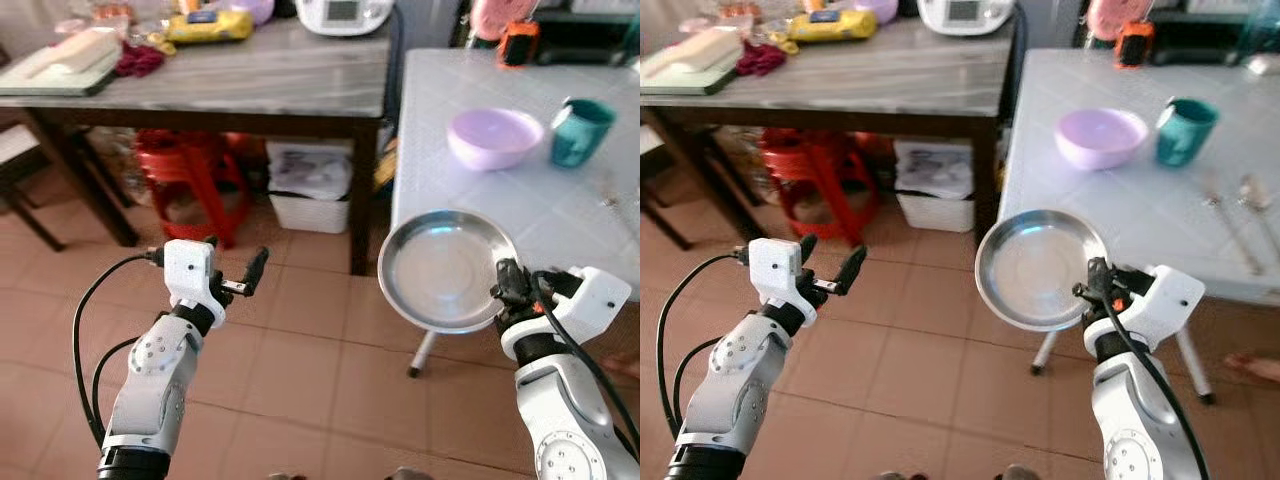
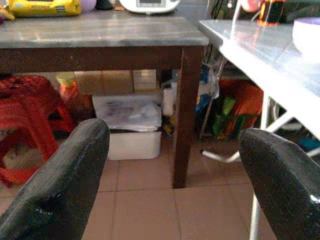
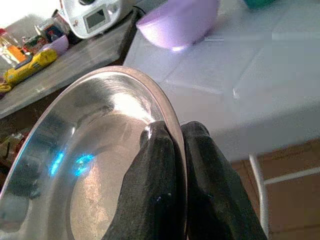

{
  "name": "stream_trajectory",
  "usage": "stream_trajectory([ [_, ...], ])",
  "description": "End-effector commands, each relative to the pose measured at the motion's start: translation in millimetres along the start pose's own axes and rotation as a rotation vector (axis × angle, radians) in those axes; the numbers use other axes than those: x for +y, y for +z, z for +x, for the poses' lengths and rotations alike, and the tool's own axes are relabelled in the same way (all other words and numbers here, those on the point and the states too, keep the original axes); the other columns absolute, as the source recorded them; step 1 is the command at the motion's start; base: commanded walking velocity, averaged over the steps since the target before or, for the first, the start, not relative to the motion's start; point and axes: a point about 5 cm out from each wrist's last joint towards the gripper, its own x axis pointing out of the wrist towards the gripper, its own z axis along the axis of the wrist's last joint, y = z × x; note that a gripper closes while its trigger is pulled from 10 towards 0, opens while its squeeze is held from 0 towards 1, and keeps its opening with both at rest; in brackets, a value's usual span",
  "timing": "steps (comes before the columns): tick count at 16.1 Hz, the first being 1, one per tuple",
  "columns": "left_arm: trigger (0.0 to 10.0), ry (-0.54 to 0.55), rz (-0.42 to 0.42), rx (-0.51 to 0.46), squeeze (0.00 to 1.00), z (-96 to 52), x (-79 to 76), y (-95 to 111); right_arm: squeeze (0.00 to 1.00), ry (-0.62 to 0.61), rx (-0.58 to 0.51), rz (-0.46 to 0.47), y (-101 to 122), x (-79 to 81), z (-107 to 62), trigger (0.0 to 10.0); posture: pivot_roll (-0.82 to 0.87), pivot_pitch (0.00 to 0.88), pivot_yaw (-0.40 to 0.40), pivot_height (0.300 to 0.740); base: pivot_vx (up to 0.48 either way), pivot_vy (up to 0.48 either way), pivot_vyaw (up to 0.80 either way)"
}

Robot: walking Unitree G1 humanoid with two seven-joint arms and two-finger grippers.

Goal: Setting the table

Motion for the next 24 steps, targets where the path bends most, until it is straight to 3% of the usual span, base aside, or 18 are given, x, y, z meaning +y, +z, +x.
stream_trajectory([
  [1,10.0,-0.01,0.015,0.004,0.0,0.3,-1.9,-0.1,0.0,-0.02,-0.012,-0.008,2.1,-4.5,-2.4,10.0,-0.18,0.132,0.092,0.74,0.0,0.345,-0.52],
  [5,10.0,-0.01,0.016,0.007,0.0,1.2,-2.9,-1.2,0.0,-0.022,-0.016,-0.018,2.6,-5.3,-2.7,10.0,-0.18,0.133,0.09,0.74,0.0,0.373,0.0],
  [10,10.0,-0.034,0.028,-0.051,0.0,0.3,-6.3,5.1,0.0,-0.026,-0.026,-0.04,3.6,-8.2,-2.9,10.0,-0.18,0.132,0.089,0.74,0.0,0.0,0.0],
  [18,10.0,-0.048,0.019,-0.062,0.0,1.1,-8.1,6.1,0.0,-0.021,-0.033,-0.063,3.3,-7.4,-2.8,10.0,-0.18,0.129,0.093,0.74,0.389,0.0,0.0],
  [24,10.0,-0.052,0.019,-0.06,0.0,1.3,-8.1,5.9,0.0,-0.023,-0.035,-0.061,3.0,-7.4,-2.8,10.0,-0.18,0.127,0.095,0.74,0.376,0.0,0.49],
])
